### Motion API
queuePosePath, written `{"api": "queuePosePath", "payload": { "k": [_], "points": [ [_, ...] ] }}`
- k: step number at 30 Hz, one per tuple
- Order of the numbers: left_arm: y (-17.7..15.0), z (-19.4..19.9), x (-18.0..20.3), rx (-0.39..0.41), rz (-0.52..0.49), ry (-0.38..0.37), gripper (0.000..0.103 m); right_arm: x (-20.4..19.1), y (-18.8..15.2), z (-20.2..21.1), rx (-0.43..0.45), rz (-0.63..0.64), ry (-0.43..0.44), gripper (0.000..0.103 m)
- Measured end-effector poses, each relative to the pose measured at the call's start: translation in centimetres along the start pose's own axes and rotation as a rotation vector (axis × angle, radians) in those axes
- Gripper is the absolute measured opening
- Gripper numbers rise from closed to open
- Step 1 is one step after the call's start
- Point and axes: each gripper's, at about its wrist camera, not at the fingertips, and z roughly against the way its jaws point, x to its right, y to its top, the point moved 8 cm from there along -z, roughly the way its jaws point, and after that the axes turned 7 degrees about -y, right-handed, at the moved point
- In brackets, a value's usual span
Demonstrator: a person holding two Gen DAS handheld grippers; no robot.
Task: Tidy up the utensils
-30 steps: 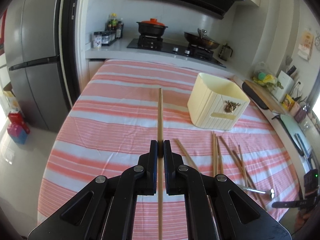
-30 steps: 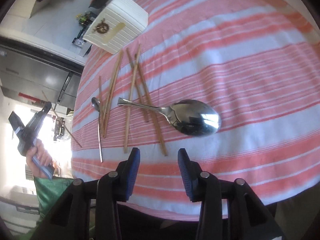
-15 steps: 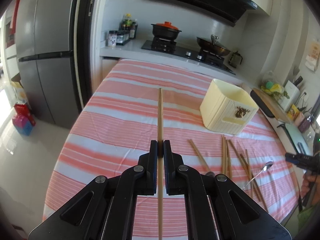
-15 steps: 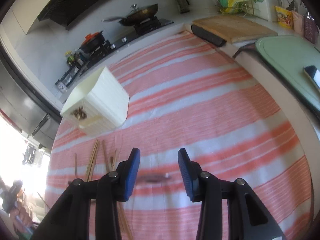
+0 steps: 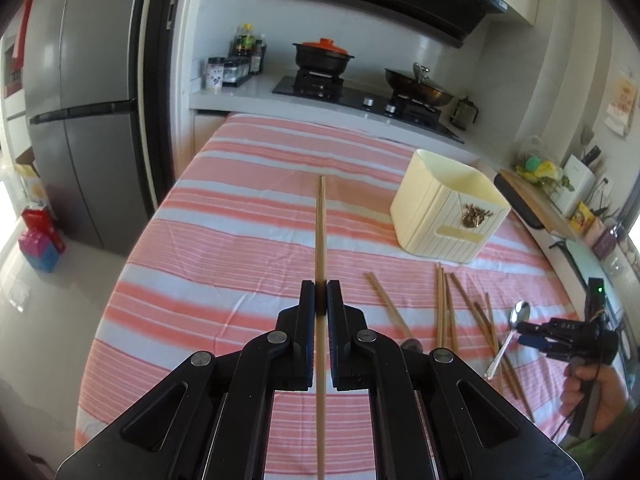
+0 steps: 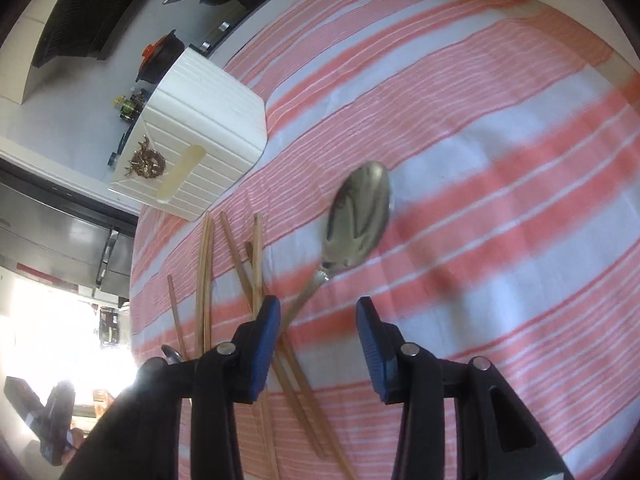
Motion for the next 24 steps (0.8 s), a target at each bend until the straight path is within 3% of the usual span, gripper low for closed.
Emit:
{"api": "queuePosePath", "payload": {
  "k": [4, 7, 12, 17, 20, 24],
  "points": [
    [-0.7, 0.3, -0.8, -0.010, 0.009, 0.018, 0.005, -2.2, 0.8, -1.2, 0.045, 0.186, -0.219, 0.037],
    [-0.9, 0.9, -1.1, 0.001, 0.008, 0.019, 0.005, -2.0, 0.3, -0.8, 0.026, 0.283, -0.267, 0.036],
    [-0.9, 1.0, -1.0, 0.013, -0.002, 0.009, 0.005, 1.9, 0.4, 1.1, 0.003, 0.425, -0.392, 0.036],
    [-0.8, 0.8, -0.4, 0.016, -0.016, 0.000, 0.005, 3.8, 0.8, 3.2, 0.037, 0.460, -0.426, 0.039],
    [-0.7, 0.6, -0.4, 0.014, -0.010, -0.002, 0.005, 3.1, 0.5, 3.7, 0.048, 0.427, -0.353, 0.060],
    [-0.8, 0.5, -0.4, 0.013, -0.004, -0.001, 0.005, 2.0, 0.0, 2.4, 0.070, 0.560, -0.418, 0.064]
  ]
}}
